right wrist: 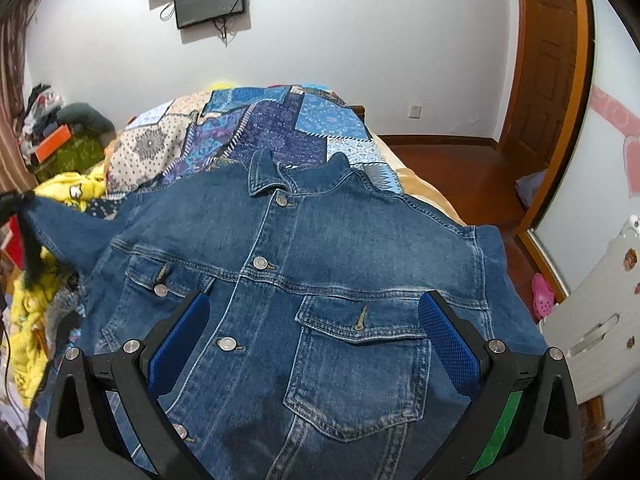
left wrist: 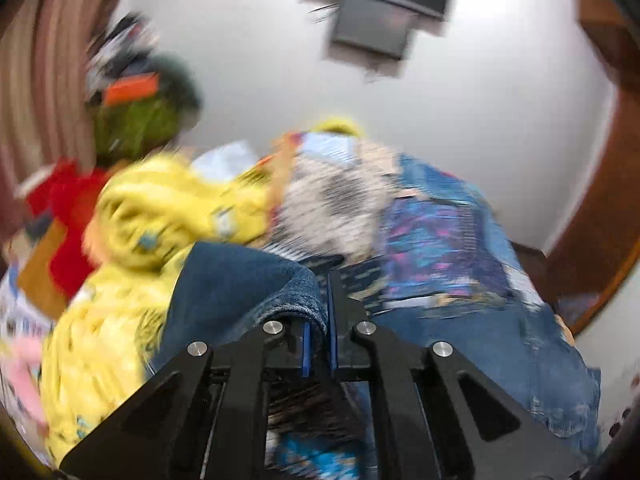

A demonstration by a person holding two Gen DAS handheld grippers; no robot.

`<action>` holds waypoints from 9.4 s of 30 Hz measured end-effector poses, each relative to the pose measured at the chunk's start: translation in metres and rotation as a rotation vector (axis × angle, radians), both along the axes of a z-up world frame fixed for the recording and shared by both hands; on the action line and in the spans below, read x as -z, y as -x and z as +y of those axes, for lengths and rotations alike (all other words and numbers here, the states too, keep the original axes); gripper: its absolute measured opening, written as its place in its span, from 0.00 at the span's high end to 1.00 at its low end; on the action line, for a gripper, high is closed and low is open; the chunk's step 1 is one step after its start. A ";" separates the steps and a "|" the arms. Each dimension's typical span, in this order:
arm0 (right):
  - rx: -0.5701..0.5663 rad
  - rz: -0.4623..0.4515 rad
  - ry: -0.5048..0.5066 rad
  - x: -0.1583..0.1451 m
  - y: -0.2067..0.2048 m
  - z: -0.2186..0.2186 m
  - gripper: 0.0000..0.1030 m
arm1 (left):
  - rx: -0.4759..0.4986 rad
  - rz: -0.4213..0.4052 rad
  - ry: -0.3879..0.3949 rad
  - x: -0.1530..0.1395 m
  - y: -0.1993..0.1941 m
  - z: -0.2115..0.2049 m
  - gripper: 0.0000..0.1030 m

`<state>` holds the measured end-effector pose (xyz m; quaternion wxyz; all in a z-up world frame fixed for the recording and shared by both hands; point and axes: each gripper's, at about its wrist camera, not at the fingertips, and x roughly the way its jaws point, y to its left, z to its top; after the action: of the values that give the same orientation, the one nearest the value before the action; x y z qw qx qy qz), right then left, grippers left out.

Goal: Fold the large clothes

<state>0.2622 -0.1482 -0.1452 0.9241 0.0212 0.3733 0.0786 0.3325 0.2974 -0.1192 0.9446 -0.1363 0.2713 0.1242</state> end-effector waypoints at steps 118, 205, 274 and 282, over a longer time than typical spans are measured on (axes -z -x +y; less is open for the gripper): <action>0.409 0.368 -0.521 0.139 -0.029 -0.253 0.21 | 0.307 0.382 0.110 0.102 -0.036 -0.206 0.17; 0.005 0.313 -0.040 0.091 -0.009 -0.132 0.24 | 0.685 0.258 0.033 0.024 -0.092 -0.377 0.89; 0.022 0.347 0.015 0.070 -0.036 -0.126 0.20 | 0.272 0.406 0.038 0.095 -0.035 -0.126 0.89; -0.025 0.272 0.045 0.038 -0.007 -0.107 0.18 | 0.382 0.333 0.251 0.081 -0.048 -0.138 0.46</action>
<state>0.2687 -0.2552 -0.1830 0.8641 0.0062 0.4972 0.0782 0.3803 0.1592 -0.1999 0.8690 -0.1764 0.4570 -0.0698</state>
